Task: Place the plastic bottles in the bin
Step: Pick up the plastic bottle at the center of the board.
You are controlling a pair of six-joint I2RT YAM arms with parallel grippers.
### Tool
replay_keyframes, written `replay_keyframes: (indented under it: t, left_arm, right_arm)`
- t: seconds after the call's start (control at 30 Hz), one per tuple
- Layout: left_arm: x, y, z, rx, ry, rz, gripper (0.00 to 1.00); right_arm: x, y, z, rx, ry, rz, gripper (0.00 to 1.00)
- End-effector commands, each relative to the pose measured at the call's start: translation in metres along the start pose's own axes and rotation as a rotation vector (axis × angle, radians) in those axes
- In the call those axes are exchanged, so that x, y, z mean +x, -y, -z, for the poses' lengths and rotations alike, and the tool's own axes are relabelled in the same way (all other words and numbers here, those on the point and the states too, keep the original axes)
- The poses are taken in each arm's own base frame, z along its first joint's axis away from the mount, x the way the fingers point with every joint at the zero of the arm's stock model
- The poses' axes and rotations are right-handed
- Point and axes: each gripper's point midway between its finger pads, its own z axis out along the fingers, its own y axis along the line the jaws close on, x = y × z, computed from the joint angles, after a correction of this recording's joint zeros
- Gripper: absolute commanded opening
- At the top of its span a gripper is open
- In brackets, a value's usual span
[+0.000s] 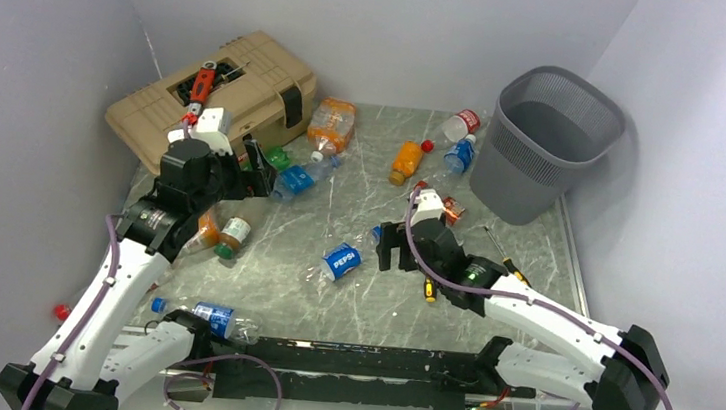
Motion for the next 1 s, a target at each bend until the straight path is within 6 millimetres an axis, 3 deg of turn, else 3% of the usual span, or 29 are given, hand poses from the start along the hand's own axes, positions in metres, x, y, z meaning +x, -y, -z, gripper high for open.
replay_keyframes:
  t: [0.0, 0.13, 0.23, 0.43, 0.6, 0.97]
  left_arm:
    - [-0.007, 0.007, 0.002, 0.036, 0.033, -0.022, 0.99]
    - [-0.004, 0.011, 0.001, 0.061, 0.022, -0.019, 0.99]
    - [-0.002, 0.014, -0.001, 0.08, 0.008, -0.018, 0.99]
    - [0.002, 0.015, -0.004, 0.087, -0.009, -0.013, 0.98]
    - [0.003, 0.014, -0.005, 0.082, -0.015, -0.008, 0.98]
    - [0.009, 0.02, -0.007, 0.102, -0.038, -0.012, 0.97]
  right_arm:
    - [-0.012, -0.028, -0.006, -0.111, 0.045, -0.128, 0.94]
    - [0.005, -0.049, -0.017, -0.195, -0.017, -0.169, 0.92]
    - [0.011, -0.049, -0.029, -0.163, -0.042, -0.189, 0.93]
    - [0.007, -0.028, -0.052, 0.031, -0.04, -0.466, 0.96]
    - [0.002, -0.014, -0.071, 0.055, -0.016, -0.711, 0.94]
    - [0.025, 0.001, -0.109, 0.13, -0.094, -0.814, 0.82]
